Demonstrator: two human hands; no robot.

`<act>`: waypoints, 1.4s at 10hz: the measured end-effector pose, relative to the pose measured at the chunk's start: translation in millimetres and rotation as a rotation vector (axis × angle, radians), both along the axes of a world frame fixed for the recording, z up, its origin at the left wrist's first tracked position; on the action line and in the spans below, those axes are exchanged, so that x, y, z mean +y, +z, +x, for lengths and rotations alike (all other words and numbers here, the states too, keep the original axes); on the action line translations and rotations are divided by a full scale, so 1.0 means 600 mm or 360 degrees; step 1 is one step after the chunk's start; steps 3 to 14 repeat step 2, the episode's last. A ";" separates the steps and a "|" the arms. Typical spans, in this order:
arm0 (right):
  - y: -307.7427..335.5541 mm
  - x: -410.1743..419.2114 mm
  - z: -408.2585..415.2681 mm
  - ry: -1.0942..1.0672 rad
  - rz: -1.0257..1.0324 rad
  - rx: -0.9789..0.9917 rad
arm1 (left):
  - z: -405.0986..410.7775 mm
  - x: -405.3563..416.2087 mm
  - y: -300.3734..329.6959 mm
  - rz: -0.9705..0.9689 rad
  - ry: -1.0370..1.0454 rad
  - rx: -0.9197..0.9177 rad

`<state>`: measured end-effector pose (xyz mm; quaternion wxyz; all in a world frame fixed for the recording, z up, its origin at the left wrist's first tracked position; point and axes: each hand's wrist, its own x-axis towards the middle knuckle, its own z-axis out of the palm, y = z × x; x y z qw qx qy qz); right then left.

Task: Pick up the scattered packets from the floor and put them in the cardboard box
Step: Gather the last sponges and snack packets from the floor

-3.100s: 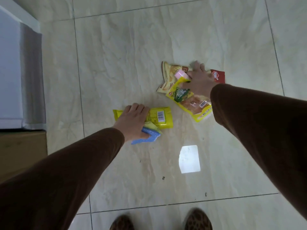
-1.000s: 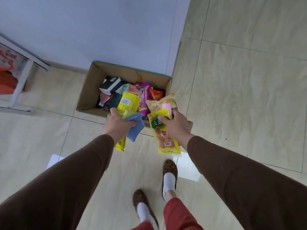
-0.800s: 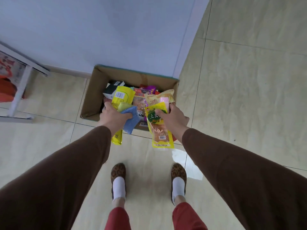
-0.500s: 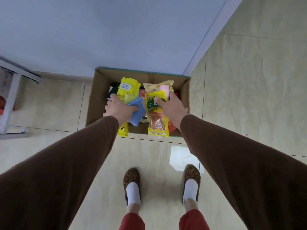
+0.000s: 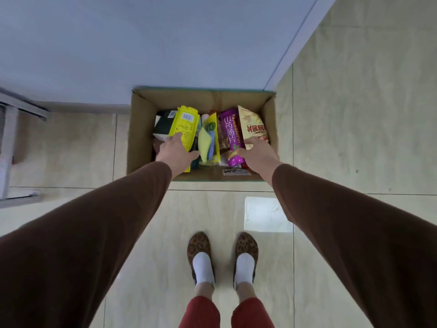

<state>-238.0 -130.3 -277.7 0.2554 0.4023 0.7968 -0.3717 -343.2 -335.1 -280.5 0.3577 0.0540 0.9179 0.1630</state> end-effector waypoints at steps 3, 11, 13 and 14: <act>0.146 -0.007 0.027 0.0406 0.0321 0.0257 | 0.013 -0.022 0.136 0.0122 -0.0329 0.0084; 0.146 -0.007 0.027 0.0406 0.0321 0.0257 | 0.013 -0.022 0.136 0.0122 -0.0329 0.0084; 0.146 -0.007 0.027 0.0406 0.0321 0.0257 | 0.013 -0.022 0.136 0.0122 -0.0329 0.0084; 0.146 -0.007 0.027 0.0406 0.0321 0.0257 | 0.013 -0.022 0.136 0.0122 -0.0329 0.0084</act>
